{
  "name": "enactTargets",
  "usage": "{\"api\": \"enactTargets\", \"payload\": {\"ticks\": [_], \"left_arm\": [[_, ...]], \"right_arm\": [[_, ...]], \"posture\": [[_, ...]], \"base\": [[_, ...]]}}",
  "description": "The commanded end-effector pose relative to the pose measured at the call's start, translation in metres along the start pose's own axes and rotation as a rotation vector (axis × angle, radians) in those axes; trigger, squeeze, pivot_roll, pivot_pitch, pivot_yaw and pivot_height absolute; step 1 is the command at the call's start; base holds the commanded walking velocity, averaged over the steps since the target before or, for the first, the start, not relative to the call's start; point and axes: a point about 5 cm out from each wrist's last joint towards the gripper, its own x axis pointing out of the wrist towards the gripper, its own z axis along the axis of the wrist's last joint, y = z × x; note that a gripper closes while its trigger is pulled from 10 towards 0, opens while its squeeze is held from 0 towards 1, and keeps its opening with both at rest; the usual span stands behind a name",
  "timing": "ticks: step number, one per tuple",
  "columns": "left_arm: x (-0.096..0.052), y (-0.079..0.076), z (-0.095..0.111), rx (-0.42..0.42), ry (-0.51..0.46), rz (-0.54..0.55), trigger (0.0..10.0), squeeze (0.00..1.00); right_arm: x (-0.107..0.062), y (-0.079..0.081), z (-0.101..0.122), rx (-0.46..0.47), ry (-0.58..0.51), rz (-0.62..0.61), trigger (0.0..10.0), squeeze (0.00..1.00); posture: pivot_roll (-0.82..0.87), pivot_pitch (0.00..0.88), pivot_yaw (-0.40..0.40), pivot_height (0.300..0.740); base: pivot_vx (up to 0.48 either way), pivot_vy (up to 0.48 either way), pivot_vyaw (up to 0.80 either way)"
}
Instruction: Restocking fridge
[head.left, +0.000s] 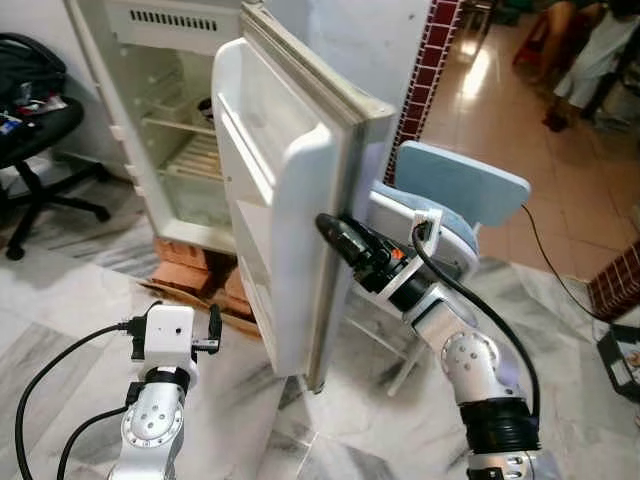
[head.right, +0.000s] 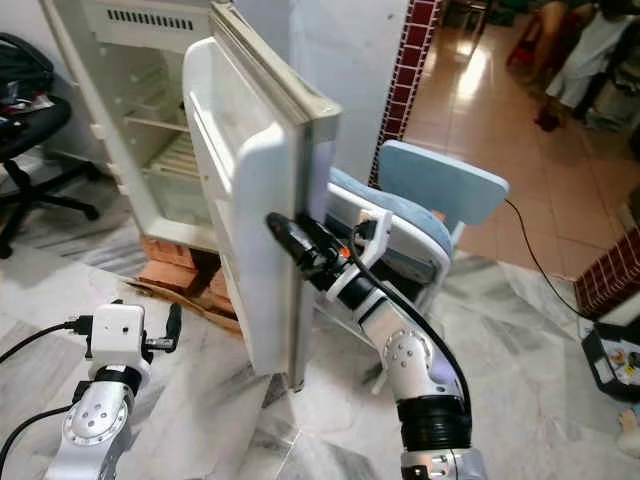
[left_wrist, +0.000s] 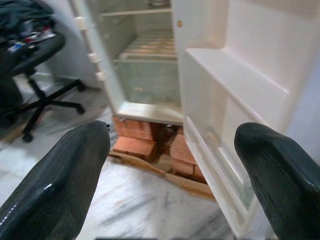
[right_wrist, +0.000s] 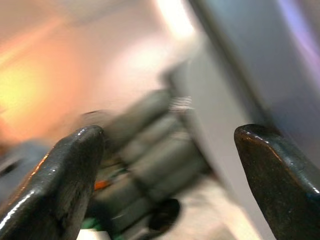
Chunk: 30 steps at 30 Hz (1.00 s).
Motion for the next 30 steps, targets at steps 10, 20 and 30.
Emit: {"api": "enactTargets", "payload": {"ticks": [10, 20, 30], "left_arm": [[0.002, 0.0, -0.002, 0.012, 0.012, -0.016, 10.0, 0.0], [0.004, -0.006, 0.0, -0.006, -0.002, -0.03, 10.0, 0.0], [0.014, -0.006, 0.001, 0.005, -0.002, -0.04, 10.0, 0.0]], "right_arm": [[-0.085, 0.005, -0.054, -0.124, 0.626, 0.186, 10.0, 0.0], [-0.095, -0.047, -0.063, -0.427, 0.734, -0.221, 10.0, 0.0], [-0.095, -0.068, -0.061, -0.627, 0.601, -0.547, 10.0, 0.0]], "posture": [[0.13, 0.0, -0.044, 0.74], [0.12, 0.0, -0.044, 0.74], [0.11, 0.0, -0.047, 0.74]], "base": [[0.0, 0.0, 0.0], [0.0, 0.0, 0.0], [0.0, 0.0, 0.0]]}}
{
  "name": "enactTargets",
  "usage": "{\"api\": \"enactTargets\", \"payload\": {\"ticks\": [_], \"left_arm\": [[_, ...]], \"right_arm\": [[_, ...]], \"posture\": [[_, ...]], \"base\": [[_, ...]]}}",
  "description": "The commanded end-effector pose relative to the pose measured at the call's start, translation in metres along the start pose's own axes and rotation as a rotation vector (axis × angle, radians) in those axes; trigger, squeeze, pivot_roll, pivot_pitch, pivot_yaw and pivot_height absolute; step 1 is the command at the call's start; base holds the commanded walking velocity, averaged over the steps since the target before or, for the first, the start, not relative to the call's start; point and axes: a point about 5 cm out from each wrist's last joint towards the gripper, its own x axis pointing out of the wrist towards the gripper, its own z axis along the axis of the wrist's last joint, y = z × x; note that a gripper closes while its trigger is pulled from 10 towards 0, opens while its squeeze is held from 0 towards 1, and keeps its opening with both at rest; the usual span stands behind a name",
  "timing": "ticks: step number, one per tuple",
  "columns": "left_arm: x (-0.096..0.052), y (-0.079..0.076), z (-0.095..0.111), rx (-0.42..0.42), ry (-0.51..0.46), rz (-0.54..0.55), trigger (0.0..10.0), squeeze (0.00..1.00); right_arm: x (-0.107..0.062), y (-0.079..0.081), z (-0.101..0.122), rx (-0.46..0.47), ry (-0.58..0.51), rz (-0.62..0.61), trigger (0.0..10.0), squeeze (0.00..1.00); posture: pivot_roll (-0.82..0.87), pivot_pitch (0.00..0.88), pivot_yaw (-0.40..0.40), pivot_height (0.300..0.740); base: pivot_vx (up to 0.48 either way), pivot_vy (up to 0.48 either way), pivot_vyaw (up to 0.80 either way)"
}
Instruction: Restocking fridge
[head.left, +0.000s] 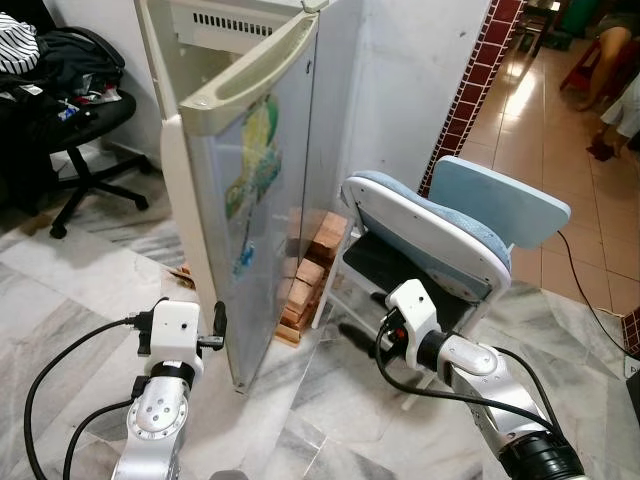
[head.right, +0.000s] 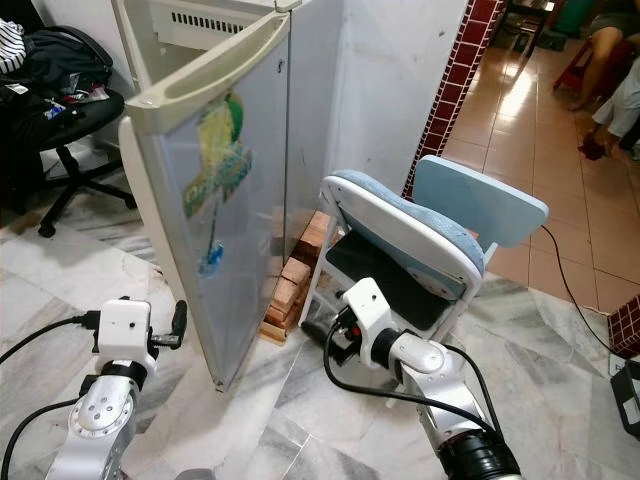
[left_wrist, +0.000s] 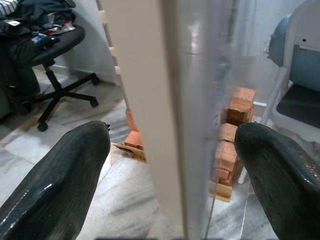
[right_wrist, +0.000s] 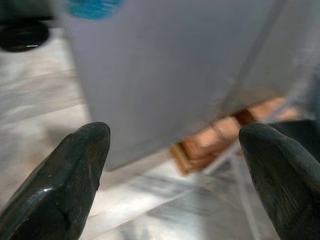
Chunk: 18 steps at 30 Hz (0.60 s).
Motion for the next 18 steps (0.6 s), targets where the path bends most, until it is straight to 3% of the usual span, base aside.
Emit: {"api": "enactTargets", "payload": {"ticks": [1, 3, 6, 11, 14, 18], "left_arm": [[0.009, 0.002, 0.003, 0.012, -0.011, -0.016, 10.0, 0.0], [0.012, 0.002, 0.003, 0.018, -0.01, -0.024, 10.0, 0.0], [0.036, 0.016, 0.011, 0.04, -0.018, -0.004, 10.0, 0.0], [0.039, 0.023, 0.014, 0.042, -0.024, 0.005, 10.0, 0.0], [0.036, 0.032, 0.009, 0.035, -0.011, 0.041, 10.0, 0.0], [0.035, 0.038, 0.004, 0.034, 0.0, 0.079, 10.0, 0.0]], "right_arm": [[0.0, -0.003, 0.001, -0.016, -0.022, -0.062, 10.0, 0.0], [0.0, -0.003, 0.0, -0.013, -0.026, -0.076, 10.0, 0.0], [0.002, -0.005, 0.006, -0.02, -0.082, -0.187, 10.0, 0.0], [-0.001, -0.016, 0.013, 0.021, -0.137, -0.291, 10.0, 0.0], [-0.009, -0.03, 0.015, 0.101, -0.188, -0.44, 10.0, 0.0], [-0.013, -0.031, 0.011, 0.156, -0.207, -0.49, 10.0, 0.0]], "posture": [[0.11, 0.0, -0.049, 0.74], [0.11, 0.0, -0.049, 0.74], [0.09, 0.0, -0.044, 0.74], [0.08, 0.0, -0.04, 0.74], [0.08, 0.0, -0.04, 0.74], [0.08, 0.0, -0.045, 0.74]], "base": [[0.0, 0.0, 0.0], [0.0, 0.0, 0.0], [0.0, 0.0, 0.0], [0.0, 0.0, 0.0], [0.0, 0.0, 0.0], [0.0, 0.24, 0.0]]}}
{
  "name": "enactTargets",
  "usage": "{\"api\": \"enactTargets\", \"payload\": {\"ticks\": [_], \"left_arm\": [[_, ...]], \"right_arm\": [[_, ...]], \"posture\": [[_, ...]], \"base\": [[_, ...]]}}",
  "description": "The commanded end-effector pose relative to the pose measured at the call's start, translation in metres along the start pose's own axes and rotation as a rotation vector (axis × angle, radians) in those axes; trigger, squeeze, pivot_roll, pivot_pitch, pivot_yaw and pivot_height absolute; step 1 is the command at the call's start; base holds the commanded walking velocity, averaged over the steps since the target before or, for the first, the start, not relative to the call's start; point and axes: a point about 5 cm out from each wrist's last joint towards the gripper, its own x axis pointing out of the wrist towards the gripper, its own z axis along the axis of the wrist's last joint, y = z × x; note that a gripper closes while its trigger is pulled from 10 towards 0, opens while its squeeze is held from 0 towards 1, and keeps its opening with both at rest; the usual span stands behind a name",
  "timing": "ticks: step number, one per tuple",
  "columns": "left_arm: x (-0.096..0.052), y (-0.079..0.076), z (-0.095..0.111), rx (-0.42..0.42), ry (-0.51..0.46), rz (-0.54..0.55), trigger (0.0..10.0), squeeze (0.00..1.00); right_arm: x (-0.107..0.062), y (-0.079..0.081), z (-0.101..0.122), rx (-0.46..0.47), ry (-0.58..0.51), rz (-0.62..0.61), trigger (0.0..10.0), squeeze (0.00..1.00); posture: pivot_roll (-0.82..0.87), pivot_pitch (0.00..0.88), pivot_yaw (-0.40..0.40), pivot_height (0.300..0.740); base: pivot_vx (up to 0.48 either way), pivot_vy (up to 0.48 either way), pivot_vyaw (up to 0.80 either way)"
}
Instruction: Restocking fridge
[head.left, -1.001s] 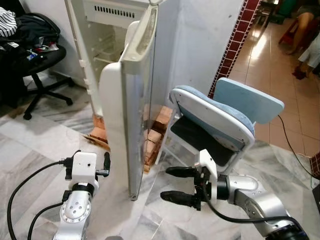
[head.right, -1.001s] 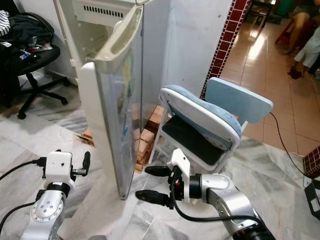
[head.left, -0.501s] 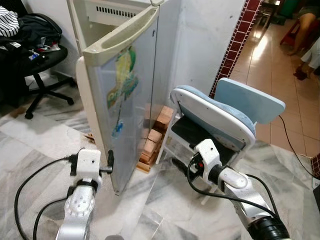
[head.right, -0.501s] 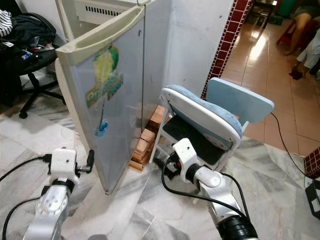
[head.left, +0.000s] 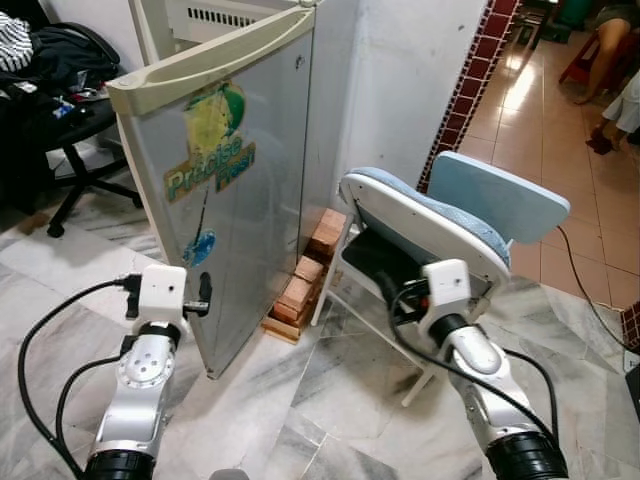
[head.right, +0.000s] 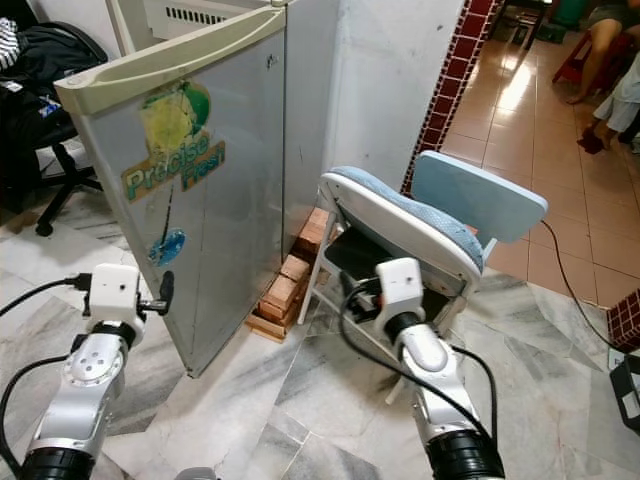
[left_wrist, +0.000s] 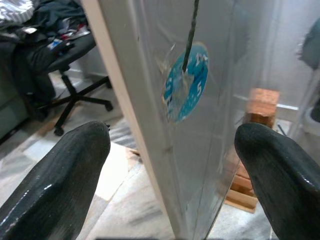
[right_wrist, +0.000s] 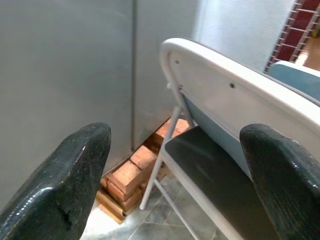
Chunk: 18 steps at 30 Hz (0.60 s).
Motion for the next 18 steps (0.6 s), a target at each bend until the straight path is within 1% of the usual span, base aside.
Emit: {"api": "enactTargets", "payload": {"ticks": [1, 6, 9, 18], "left_arm": [[0.0006, 0.0066, -0.0036, -0.009, 0.004, 0.036, 10.0, 0.0], [-0.0009, 0.0085, -0.0034, -0.006, -0.006, 0.041, 10.0, 0.0], [-0.0027, 0.0078, -0.0025, -0.007, -0.017, 0.034, 10.0, 0.0], [-0.0081, 0.0047, -0.0011, -0.02, -0.045, 0.029, 10.0, 0.0]], "right_arm": [[-0.0028, 0.0003, -0.0001, 0.03, -0.021, -0.026, 10.0, 0.0], [-0.0043, 0.0043, 0.0015, 0.024, -0.044, -0.033, 10.0, 0.0], [-0.0045, 0.0049, 0.001, 0.038, -0.046, -0.042, 10.0, 0.0], [-0.0072, -0.002, -0.0011, 0.064, -0.045, -0.094, 10.0, 0.0]], "posture": [[0.08, 0.0, -0.046, 0.74], [0.09, 0.0, -0.045, 0.74], [0.09, 0.0, -0.045, 0.74], [0.08, 0.0, -0.034, 0.74]], "base": [[0.0, 0.48, 0.0], [0.0, 0.48, 0.0], [0.0, 0.48, 0.0], [0.0, 0.48, 0.0]]}}
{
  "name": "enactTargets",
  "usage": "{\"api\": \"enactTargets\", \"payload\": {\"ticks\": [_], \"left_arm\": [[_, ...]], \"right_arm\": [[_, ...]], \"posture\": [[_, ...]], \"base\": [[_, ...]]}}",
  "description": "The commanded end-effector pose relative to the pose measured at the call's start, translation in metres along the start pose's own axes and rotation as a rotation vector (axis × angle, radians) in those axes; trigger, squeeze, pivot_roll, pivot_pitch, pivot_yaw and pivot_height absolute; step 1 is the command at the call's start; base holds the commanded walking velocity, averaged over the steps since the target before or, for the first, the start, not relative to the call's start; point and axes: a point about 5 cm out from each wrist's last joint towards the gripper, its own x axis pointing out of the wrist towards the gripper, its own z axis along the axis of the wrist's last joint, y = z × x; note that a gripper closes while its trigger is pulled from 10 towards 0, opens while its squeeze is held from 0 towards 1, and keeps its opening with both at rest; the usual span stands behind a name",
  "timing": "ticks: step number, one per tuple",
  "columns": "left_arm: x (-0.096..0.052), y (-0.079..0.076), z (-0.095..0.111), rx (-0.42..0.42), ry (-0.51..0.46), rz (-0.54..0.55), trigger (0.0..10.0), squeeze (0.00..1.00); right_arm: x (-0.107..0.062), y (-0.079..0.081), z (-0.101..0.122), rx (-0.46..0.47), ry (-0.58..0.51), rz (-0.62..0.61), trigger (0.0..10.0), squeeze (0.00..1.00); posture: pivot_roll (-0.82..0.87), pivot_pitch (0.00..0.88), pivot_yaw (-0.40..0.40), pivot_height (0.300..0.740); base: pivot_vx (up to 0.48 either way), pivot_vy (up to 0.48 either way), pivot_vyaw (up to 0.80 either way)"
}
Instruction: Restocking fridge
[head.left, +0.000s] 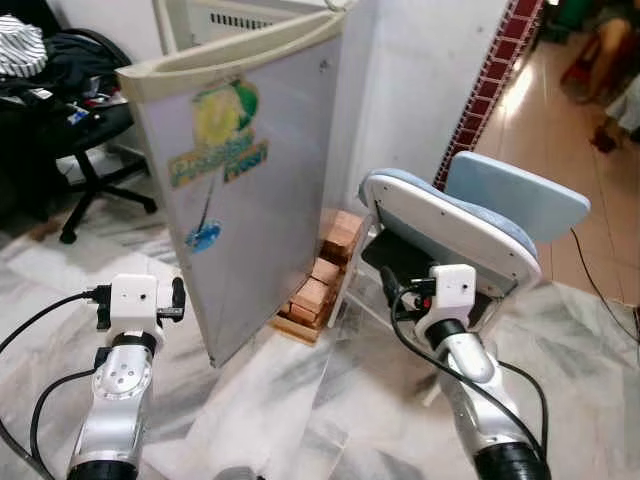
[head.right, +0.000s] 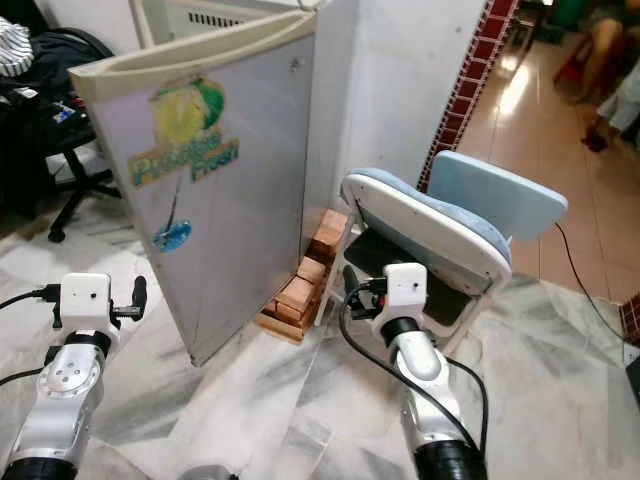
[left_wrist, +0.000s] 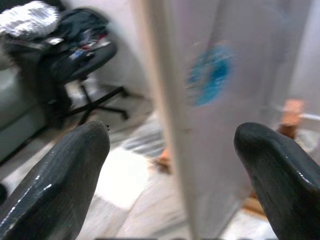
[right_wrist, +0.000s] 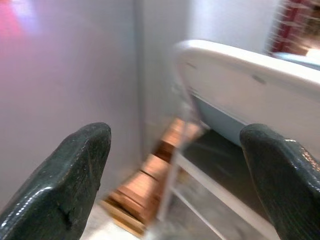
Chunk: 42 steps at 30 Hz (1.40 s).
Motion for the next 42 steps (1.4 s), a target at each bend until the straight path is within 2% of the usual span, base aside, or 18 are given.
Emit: {"api": "enactTargets", "payload": {"ticks": [1, 7, 12, 29, 36, 42], "left_arm": [[-0.003, 0.005, 0.002, 0.01, -0.017, 0.006, 10.0, 0.0], [-0.008, -0.004, 0.0, -0.006, -0.019, -0.02, 10.0, 0.0], [-0.007, -0.005, 0.003, -0.02, -0.025, -0.02, 10.0, 0.0], [-0.007, -0.006, 0.005, -0.036, -0.029, -0.02, 10.0, 0.0], [-0.009, -0.003, 0.007, -0.012, -0.043, -0.039, 10.0, 0.0], [-0.009, 0.0, 0.006, -0.029, -0.035, -0.019, 10.0, 0.0]], "right_arm": [[0.003, 0.001, 0.007, 0.016, -0.029, -0.008, 10.0, 0.0], [0.003, 0.0, 0.006, 0.017, -0.026, -0.018, 10.0, 0.0], [0.003, 0.002, 0.006, 0.017, -0.027, -0.016, 10.0, 0.0], [0.002, 0.001, 0.003, 0.014, -0.017, -0.014, 10.0, 0.0], [0.005, 0.001, 0.005, 0.006, -0.02, -0.009, 10.0, 0.0], [0.007, 0.0, 0.007, 0.002, -0.025, -0.006, 10.0, 0.0]], "posture": [[0.08, 0.0, -0.032, 0.74], [0.08, 0.0, -0.031, 0.74], [0.08, 0.0, -0.034, 0.74], [0.08, 0.0, -0.035, 0.74], [0.08, 0.0, -0.036, 0.74], [0.08, 0.0, -0.038, 0.74]], "base": [[0.0, 0.48, 0.0], [0.0, 0.48, -0.07], [0.0, 0.48, -0.44], [0.0, 0.48, -0.73], [0.0, 0.48, -0.8], [0.0, 0.48, -0.2]]}}
